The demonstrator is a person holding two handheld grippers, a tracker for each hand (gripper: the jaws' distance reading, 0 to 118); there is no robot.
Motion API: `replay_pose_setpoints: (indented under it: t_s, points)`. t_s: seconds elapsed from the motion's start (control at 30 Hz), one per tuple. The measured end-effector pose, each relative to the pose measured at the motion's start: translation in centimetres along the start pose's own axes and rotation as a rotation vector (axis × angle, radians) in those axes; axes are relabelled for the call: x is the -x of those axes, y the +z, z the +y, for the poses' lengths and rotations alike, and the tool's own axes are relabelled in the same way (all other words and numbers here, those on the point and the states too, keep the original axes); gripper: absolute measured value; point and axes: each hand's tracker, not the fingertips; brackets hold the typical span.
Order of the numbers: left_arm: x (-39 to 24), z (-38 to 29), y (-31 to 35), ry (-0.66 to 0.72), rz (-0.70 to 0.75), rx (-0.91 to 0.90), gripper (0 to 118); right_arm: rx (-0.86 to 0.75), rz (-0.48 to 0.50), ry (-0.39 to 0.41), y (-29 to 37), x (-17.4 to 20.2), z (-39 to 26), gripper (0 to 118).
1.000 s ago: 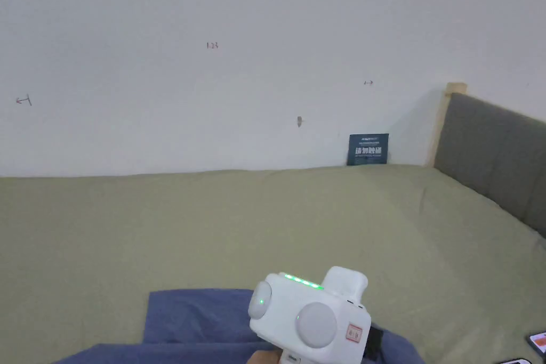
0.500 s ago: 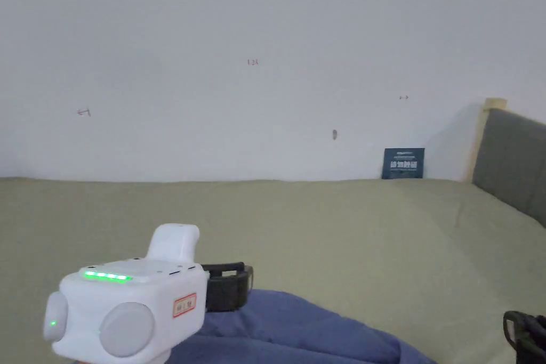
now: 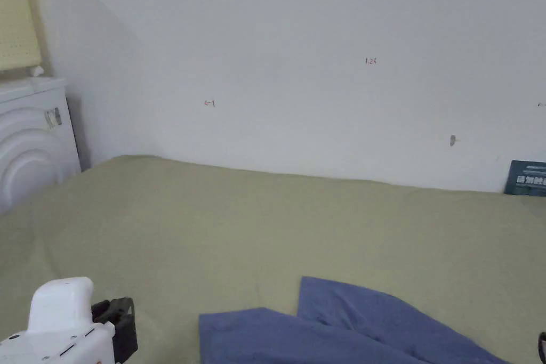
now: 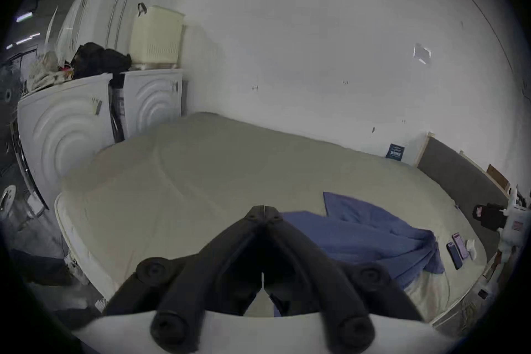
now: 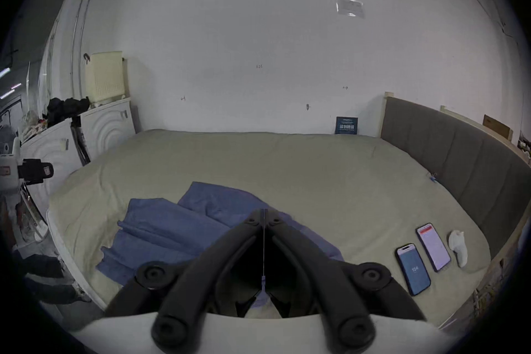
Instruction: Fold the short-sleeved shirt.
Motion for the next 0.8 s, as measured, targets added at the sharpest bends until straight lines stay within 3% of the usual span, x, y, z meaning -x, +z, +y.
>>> replay_pose_setpoints:
  t_s: [0.23,0.27,0.3,0.33,0.37,0.4,0.47,0.63,0.8]
  points:
    - [-2.7,1.6,-9.0,-0.088,-0.062,0.195,1,0.042,-0.019,0.016,-1.4,-0.6,-0.6,0]
    - [-3.2,2.0,-10.8,-0.089,-0.098,0.231,5,0.049,-0.028,0.015,-1.6,-0.8,-0.7,0]
    - [-3.7,2.4,-12.8,-0.097,-0.101,0.257,20,0.057,-0.033,0.015,-1.8,-1.1,-0.7,0]
    - [-4.2,2.8,-15.0,-0.108,-0.135,0.285,48,0.066,-0.036,0.015,-2.0,-1.3,-0.8,0]
    - [-4.9,3.1,-17.0,-0.135,-0.145,0.347,91,0.075,-0.044,0.016,-2.1,-1.6,-1.0,0]
    - [-5.6,3.1,-19.1,-0.163,-0.133,0.39,109,0.087,-0.052,0.018,-2.5,-2.0,-1.2,0]
    - [-6.2,2.7,-22.8,-0.175,-0.179,0.443,110,0.11,-0.066,0.013,-3.1,-2.6,-1.6,0]
    - [-8.1,0.1,-29.6,-0.178,-0.126,0.581,110,0.148,-0.091,0.014,-3.9,-3.7,-2.7,0]
    - [-9.3,-2.2,-32.4,-0.168,-0.111,0.665,109,0.177,-0.116,-0.018,-4.2,-4.9,-3.6,0]
